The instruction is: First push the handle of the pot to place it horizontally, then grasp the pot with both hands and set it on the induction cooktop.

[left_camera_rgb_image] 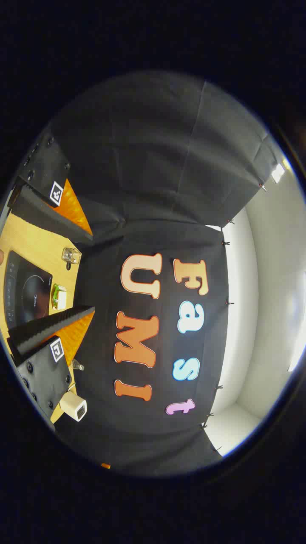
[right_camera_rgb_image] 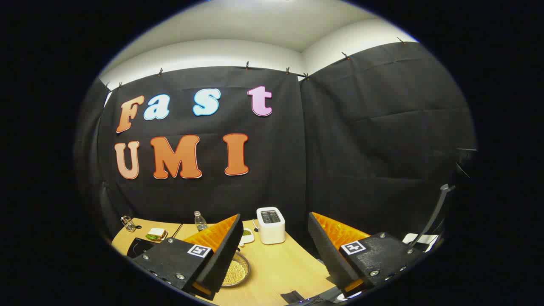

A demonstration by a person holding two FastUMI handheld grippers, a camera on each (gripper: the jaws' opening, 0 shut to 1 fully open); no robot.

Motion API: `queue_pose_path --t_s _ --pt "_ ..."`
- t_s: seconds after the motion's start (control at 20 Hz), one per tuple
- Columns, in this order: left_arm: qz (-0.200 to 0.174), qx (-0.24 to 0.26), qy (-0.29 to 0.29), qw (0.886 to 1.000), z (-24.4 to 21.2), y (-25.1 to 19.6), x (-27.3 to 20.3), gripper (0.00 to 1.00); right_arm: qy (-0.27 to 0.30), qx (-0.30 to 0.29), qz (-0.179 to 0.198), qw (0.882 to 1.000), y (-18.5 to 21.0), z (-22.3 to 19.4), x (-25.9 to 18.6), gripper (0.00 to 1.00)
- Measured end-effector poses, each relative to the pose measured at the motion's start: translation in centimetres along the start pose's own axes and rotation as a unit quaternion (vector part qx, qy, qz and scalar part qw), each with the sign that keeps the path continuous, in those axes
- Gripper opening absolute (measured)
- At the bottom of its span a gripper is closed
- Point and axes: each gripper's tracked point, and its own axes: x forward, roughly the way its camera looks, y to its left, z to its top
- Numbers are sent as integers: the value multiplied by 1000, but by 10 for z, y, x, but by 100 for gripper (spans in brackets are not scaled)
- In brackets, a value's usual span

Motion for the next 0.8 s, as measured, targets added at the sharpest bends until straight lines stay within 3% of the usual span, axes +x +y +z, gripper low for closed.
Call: queue_pose_path --t_s 0.3,0.5,0.65,0.7,0.75,0.8 --pt "15 14 -6 1000 7 21 3 97 -3 -6 10 1000 5 2 0 95" --pt "20 22 -20 999 21 53 12 97 -6 -5 13 1000 56 6 7 95" --pt "21 26 -29 999 25 78 22 97 -5 -9 8 1000 70 0 -5 95" --pt "24 28 -31 999 26 87 26 97 -3 -9 7 1000 77 -3 -10 89" --pt "26 33 -32 999 26 98 31 97 -2 -7 7 1000 86 -5 -16 89" --pt "27 36 -30 999 26 108 36 96 -1 -4 8 1000 96 -7 -20 95"
